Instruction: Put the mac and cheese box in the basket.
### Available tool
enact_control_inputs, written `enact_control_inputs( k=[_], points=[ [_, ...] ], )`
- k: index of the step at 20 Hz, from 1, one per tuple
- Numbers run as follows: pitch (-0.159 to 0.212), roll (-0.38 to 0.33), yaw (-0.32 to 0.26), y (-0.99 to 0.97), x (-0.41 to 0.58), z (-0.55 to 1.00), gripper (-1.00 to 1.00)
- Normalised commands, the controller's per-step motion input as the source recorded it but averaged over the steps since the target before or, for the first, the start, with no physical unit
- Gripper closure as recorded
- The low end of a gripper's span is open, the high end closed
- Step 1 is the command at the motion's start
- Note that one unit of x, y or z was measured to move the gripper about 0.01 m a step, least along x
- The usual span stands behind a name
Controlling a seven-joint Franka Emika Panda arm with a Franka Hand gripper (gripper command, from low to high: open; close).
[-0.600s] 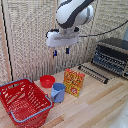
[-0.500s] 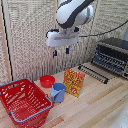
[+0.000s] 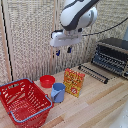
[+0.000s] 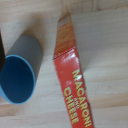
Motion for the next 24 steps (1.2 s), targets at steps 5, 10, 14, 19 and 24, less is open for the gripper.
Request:
enact_control_inputs(
  k=[5, 10, 14, 19, 24],
  points=[
    [0.087, -0.013, 0.194, -0.04, -0.205, -0.35, -1.00],
    [0.213, -0.043, 0.213, 0.02, -0.208, -0.21, -1.00],
    [0.136, -0.040, 0.208, -0.18, -0.165, -0.25, -1.00],
    [0.016, -0.044, 0.154, -0.32, -0.098, -0.35, -1.00],
    [-0.050, -0.016, 0.163, -0.24, -0.101, -0.55, -1.00]
  ],
)
